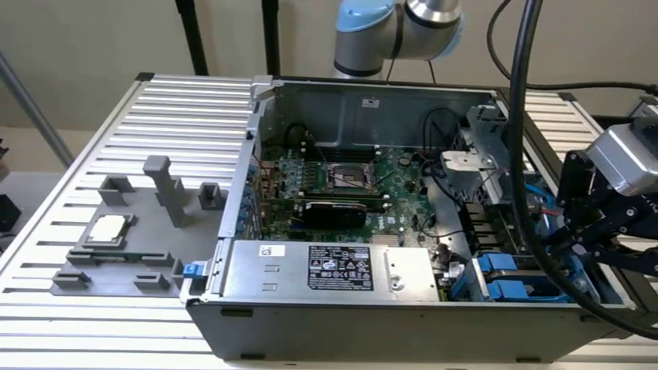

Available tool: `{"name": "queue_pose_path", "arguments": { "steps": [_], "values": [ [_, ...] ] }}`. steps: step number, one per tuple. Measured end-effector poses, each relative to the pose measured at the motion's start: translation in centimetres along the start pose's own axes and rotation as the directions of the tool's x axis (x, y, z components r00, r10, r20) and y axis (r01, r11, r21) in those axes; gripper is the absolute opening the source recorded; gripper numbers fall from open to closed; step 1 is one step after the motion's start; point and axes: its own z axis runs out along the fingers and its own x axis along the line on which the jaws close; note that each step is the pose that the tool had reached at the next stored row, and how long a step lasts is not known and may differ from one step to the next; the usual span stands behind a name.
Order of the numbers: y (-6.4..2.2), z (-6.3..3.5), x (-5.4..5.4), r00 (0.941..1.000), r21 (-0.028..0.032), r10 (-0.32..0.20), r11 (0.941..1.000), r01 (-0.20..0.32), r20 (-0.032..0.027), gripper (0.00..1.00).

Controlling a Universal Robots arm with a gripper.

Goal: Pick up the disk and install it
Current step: 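Insert the first disk wire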

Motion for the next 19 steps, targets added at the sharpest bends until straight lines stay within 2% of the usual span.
{"name": "queue_pose_path", "arguments": {
  "steps": [4, 7, 9, 13, 15, 17, 19],
  "values": [
    [1.06, 0.08, -0.20, 1.0000, 0.0002, 0.001, 1.0000, -0.001, -0.0001, 0.00],
    [1.26, 0.12, -0.24, 0.9999, 0.0016, 0.016, 0.9999, -0.016, -0.0037, 0.00],
    [1.27, 0.16, -0.23, 0.9994, 0.0025, 0.032, 0.9995, -0.032, -0.0113, 0.00],
    [1.27, 0.31, -0.21, 0.9971, 0.0036, 0.066, 0.9978, -0.066, -0.0366, 0.00],
    [1.26, 0.41, -0.19, 0.9954, 0.0046, 0.083, 0.9965, -0.083, -0.0470, 0.00],
    [1.26, 0.49, -0.18, 0.9937, 0.0060, 0.098, 0.9952, -0.098, -0.0541, 0.00],
    [1.26, 0.50, -0.19, 0.9924, 0.0070, 0.108, 0.9941, -0.108, -0.0586, 0.00]
  ]
}}
